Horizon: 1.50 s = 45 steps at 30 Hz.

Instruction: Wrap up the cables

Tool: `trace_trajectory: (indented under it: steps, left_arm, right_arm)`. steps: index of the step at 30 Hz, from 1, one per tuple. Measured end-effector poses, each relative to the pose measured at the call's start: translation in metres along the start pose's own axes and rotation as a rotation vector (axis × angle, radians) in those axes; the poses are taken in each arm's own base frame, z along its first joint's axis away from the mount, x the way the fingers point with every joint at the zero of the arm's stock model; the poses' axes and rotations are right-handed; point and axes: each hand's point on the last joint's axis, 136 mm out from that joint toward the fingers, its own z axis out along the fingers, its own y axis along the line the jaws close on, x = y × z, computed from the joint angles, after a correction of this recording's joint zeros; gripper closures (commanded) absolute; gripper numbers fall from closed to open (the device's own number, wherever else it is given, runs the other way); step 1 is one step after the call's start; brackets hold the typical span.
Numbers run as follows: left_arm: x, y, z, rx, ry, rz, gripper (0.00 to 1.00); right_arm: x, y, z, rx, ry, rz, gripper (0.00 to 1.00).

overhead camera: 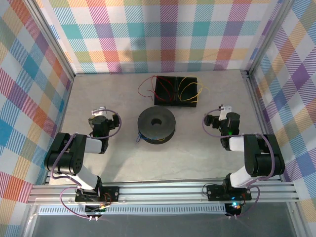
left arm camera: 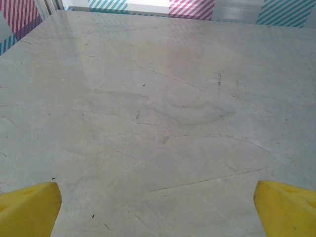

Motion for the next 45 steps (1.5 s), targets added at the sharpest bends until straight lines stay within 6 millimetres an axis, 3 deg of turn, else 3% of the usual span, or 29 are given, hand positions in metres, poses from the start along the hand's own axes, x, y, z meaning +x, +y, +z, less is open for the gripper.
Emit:
trace_trajectory:
  steps: [33,37,41,45]
  left_arm:
    - [0.000,-0.001,0.000,0.002,-0.001,0.003,0.00]
    - [-0.009,-0.005,-0.011,0.000,-0.007,0.027,0.00]
    - [-0.050,-0.017,-0.039,0.021,-0.107,0.032,0.00]
    - [-0.084,-0.025,-0.061,0.051,-0.160,-0.011,0.00]
  right_arm:
    - [0.000,0.000,0.000,-0.002,0.000,0.000,0.01]
    - [-0.001,0.003,-0.006,-0.009,0.033,0.000,0.01]
    - [-0.041,0.008,-0.024,-0.009,-0.012,-0.004,0.01]
    - [-0.080,0.027,-0.050,-0.052,-0.079,0.021,0.01]
